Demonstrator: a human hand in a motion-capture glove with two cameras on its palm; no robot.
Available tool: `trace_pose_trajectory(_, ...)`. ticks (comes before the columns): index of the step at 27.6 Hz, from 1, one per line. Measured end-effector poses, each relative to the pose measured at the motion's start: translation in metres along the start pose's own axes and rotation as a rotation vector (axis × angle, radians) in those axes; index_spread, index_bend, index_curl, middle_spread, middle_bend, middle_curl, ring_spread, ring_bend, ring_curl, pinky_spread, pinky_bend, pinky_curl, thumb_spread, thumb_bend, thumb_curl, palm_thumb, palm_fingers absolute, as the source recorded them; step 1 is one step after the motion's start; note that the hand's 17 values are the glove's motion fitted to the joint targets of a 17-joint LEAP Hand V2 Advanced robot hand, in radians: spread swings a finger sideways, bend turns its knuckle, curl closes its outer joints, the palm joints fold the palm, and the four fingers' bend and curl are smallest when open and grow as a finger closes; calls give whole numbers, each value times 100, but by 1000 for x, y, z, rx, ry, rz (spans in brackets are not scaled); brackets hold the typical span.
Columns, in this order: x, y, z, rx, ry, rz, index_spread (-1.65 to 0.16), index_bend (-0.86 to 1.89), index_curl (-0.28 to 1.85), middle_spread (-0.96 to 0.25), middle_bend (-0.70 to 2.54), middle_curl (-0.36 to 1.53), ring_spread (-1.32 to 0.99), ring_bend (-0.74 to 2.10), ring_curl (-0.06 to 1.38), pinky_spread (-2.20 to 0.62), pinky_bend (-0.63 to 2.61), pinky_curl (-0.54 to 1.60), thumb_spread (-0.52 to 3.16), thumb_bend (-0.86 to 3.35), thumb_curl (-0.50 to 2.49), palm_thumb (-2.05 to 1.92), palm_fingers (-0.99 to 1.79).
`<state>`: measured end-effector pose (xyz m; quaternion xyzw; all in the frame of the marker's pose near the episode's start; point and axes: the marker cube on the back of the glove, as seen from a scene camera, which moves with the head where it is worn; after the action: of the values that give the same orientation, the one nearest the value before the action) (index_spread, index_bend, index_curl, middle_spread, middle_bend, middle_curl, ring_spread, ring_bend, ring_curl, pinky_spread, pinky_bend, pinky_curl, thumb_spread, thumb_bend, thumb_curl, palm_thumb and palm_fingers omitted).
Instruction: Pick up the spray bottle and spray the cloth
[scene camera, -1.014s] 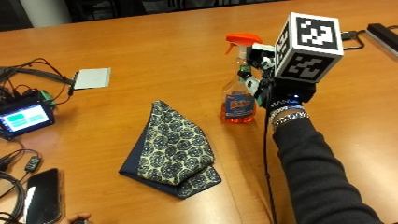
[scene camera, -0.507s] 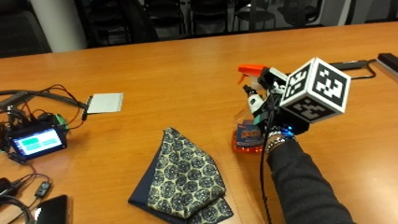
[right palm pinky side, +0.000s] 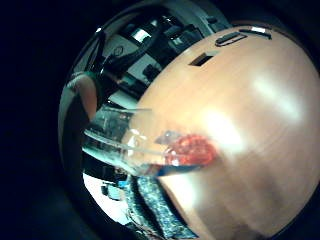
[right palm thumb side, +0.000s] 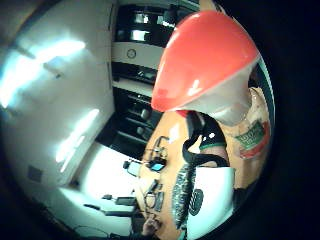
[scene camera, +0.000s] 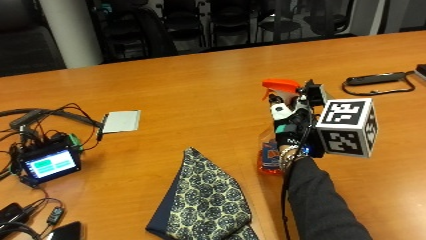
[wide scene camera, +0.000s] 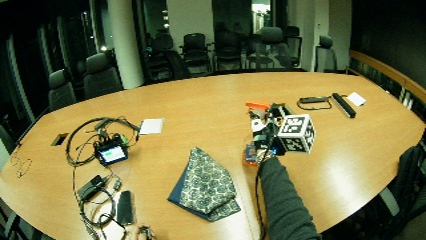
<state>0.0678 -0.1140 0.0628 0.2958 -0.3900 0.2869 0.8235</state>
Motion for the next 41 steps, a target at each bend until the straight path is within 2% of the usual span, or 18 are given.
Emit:
trace_pose_trajectory(7, -1, -3, 5, 46, -57, -2, -30, 16, 34, -19, 33, 42, -16, 36, 36, 5, 12, 28, 93, 4, 42, 97, 108)
trace_pose_trajectory(15, -13, -10, 13, 105, -22, -116, -29, 30, 41, -22, 34, 45, -18, 41, 39, -1, 13, 26, 79, -1, 47, 99, 119)
trace_pose_trajectory(18, -25, -9, 21, 128, -34, -185, -28, 22, 41, -23, 26, 43, -19, 49, 41, -12, 32, 32, 76, -3, 48, 99, 134)
trace_pose_trajectory(20, -34, -9, 26, 144, -45, -227, -28, 14, 40, -23, 36, 46, -21, 57, 43, -19, 38, 34, 72, -3, 50, 97, 147)
trace_pose_trajectory(30, -53, -7, 20, 161, -43, -369, -28, 17, 41, -23, 50, 52, -21, 69, 48, -27, 54, 42, 69, -3, 54, 95, 145)
trace_pose_trajectory(41, -102, -9, -2, 82, 109, -628, -28, 20, 45, -23, 55, 53, -22, 74, 49, -31, 58, 44, 66, -3, 59, 94, 142)
